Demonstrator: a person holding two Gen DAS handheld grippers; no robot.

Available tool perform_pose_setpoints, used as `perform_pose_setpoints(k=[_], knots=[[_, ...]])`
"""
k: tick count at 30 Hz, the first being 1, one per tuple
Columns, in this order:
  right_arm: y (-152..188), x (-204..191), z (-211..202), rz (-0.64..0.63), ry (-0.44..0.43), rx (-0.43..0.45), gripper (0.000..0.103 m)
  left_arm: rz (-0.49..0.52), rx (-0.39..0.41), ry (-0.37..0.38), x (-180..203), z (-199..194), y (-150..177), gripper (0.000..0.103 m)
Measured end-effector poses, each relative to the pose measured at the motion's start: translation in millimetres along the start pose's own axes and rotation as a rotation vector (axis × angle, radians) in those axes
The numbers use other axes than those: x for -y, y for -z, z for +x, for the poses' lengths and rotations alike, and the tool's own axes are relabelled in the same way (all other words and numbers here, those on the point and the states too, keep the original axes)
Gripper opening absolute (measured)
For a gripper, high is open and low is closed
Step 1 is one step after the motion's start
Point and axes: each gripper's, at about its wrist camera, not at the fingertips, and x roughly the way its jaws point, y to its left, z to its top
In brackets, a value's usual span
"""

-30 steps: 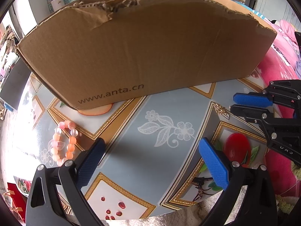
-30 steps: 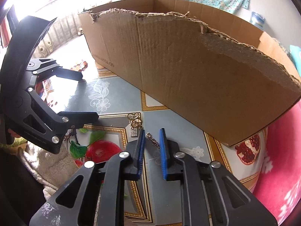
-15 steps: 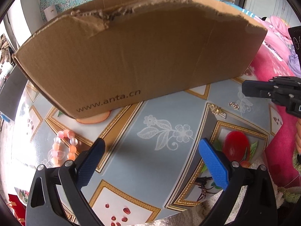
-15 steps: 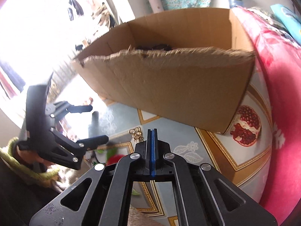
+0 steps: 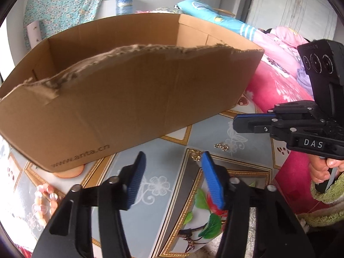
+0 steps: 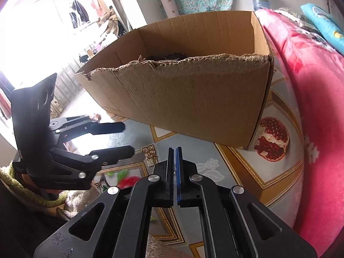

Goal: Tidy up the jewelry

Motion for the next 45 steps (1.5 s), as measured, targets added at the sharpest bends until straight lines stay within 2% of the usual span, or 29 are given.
perform_pose_setpoints(k=[2,4,10,18,20,26,28,33,37,45], knots=[[1,0,4,0.011,-0.010,0.000,0.002,0.016,-0.010,0.011,7,4,1,0.036],[3,4,1,0.023,-0.016,-0.003,0.002,0.034,-0.017,0.021,13,10,0,0.031],[4,11,1,0.052,-0.026,-0.002,0.002,0.105,-0.036,0.041,30,17,-3,0.028],[4,10,5,0.062,-0.024,0.002,0.002,0.167,-0.055,0.005,41,28,-3,0.019],[3,8,8,0.064,-0.025,0.003,0.002,0.169,-0.056,0.004,42,29,-3,0.015],[6,9,8,0.071,-0.028,0.008,0.002,0.169,-0.056,0.007,43,30,-4,0.014],[6,9,8,0.072,-0.029,0.009,0.002,0.167,-0.046,0.008,42,28,-5,0.009],[8,9,6,0.076,-0.028,0.012,0.002,0.155,-0.042,0.013,37,25,-5,0.007],[10,10,5,0.080,-0.027,0.015,0.002,0.154,-0.028,0.023,37,20,-6,0.001],[10,10,3,0.085,-0.021,0.017,0.002,0.130,-0.007,0.074,34,10,-5,0.000]])
